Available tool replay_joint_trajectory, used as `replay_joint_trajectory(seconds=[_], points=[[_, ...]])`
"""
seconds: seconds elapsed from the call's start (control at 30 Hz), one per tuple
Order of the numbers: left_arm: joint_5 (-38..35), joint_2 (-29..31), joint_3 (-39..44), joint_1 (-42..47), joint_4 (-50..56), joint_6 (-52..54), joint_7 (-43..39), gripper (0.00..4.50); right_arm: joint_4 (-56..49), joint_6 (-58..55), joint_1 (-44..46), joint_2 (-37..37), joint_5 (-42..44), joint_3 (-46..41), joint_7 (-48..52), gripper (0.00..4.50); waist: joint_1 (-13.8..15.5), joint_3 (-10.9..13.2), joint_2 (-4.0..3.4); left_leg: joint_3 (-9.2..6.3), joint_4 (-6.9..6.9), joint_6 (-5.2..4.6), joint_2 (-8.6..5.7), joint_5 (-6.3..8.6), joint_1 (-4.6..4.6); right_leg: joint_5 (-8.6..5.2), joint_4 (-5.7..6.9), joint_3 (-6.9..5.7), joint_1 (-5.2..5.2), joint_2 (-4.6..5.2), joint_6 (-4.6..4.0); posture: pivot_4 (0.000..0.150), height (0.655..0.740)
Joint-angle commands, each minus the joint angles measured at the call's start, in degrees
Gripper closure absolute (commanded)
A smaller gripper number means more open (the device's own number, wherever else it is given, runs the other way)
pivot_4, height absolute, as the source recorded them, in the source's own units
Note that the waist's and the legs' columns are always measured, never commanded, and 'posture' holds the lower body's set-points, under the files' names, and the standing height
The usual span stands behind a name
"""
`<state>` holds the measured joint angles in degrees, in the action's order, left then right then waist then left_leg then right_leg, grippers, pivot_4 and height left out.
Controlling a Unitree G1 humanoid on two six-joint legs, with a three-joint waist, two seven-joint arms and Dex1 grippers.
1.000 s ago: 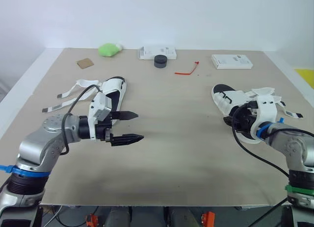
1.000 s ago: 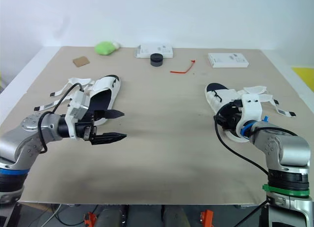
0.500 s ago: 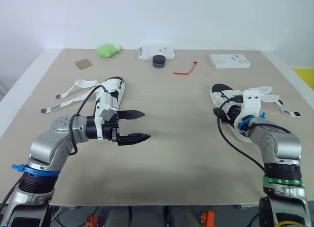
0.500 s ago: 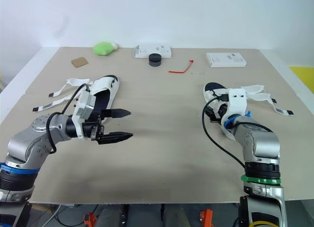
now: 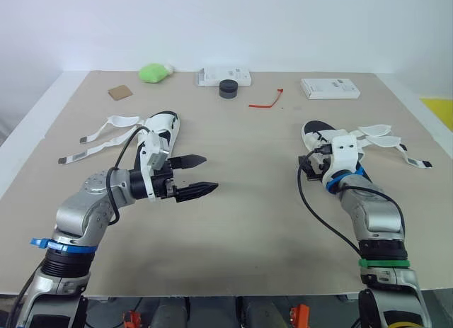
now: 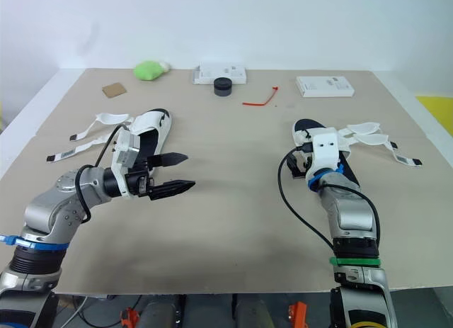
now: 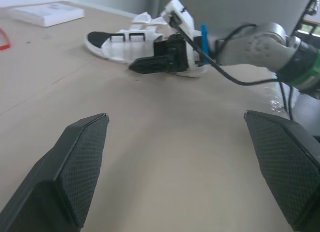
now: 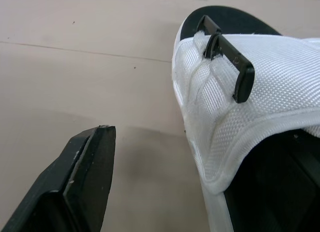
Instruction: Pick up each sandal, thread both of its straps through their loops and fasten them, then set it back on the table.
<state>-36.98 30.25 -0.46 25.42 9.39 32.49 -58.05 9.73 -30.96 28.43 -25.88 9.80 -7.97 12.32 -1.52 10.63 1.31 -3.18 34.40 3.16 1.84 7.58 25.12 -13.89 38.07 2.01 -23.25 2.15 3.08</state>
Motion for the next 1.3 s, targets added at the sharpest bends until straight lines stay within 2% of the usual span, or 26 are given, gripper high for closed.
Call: replay_joint_trajectory(seconds=[0.03,0.5,0.6,0.8,0.83,0.93,1.03,1.2,1.3], points=[[0.49,-0.68,-0.45,-0.26,1.02,-1.21,-0.03,0.0,1.75,3.81,1.12,0.45,-1.88,0.69,-0.07,0.11,-0.04,0.0,0.0,0.0,0.0,0.0,0.0,0.0,-0.02,0.01,0.0,0.01,0.0,-0.01,-0.01,0.15,0.74],[-0.25,-2.69,0.09,1.35,0.97,-0.63,1.17,0.0,14.67,14.14,5.87,2.6,-2.59,-1.7,-0.71,0.11,-0.91,0.0,0.0,0.05,0.02,-0.28,0.01,-0.19,-0.06,0.13,0.0,0.18,0.02,-0.09,-0.2,0.15,0.74],[-0.45,-3.03,0.3,1.37,0.93,-0.61,1.71,0.0,16.45,15.92,6.21,2.74,-2.25,-2.13,-0.39,0.91,-0.94,0.0,0.0,0.05,0.02,-0.35,-0.06,-0.25,-0.06,0.16,0.0,0.3,0.04,-0.09,-0.17,0.15,0.74],[-0.41,-2.82,0.3,1.26,0.88,-0.75,1.45,0.0,17.95,17.79,6.21,3.26,-2.15,-2.38,1.01,3.74,-1.1,-0.01,0.01,0.1,0.02,-0.36,-0.04,-0.25,-0.08,0.18,-0.01,0.43,0.03,-0.16,-0.15,0.15,0.74],[-0.46,-2.79,0.42,1.24,0.85,-0.76,1.45,0.0,18.03,18.18,6.19,3.34,-2.19,-2.22,1.35,3.96,-1.1,-0.01,0.01,0.09,0.02,-0.36,-0.03,-0.25,-0.07,0.17,0.0,0.43,0.03,-0.16,-0.15,0.15,0.74],[-1.0,-2.72,0.97,1.19,0.97,-0.52,1.5,0.0,18.21,18.33,6.39,3.68,-1.76,-2.35,1.97,4.31,-1.13,-0.01,0.01,0.09,0.01,-0.36,-0.02,-0.25,-0.07,0.17,-0.01,0.43,0.03,-0.18,-0.15,0.15,0.74],[-1.57,-2.62,1.47,1.16,0.96,-0.29,1.46,0.0,17.91,16.24,6.87,3.56,0.23,-2.59,5.36,4.42,-1.17,-0.01,0.01,0.09,0.01,-0.36,-0.01,-0.25,-0.08,0.17,-0.01,0.44,0.02,-0.19,-0.16,0.15,0.74],[-3.05,-0.42,2.65,0.76,1.52,0.84,-0.32,0.0,11.77,13.34,6.06,1.32,3.83,-0.41,17.81,4.44,-1.44,-0.01,0.02,0.12,0.01,-0.36,0.05,-0.25,-0.11,0.19,0.0,0.48,0.01,-0.25,-0.18,0.15,0.74],[-5.2,3.38,5.03,-0.48,3.05,3.02,-1.95,0.0,3.2,9.69,5.13,-3.1,7.01,5.01,32.64,4.44,-1.59,0.02,-0.02,0.15,-0.01,-0.36,0.2,-0.25,-0.11,0.21,0.0,0.52,-0.05,-0.4,-0.22,0.15,0.74]])
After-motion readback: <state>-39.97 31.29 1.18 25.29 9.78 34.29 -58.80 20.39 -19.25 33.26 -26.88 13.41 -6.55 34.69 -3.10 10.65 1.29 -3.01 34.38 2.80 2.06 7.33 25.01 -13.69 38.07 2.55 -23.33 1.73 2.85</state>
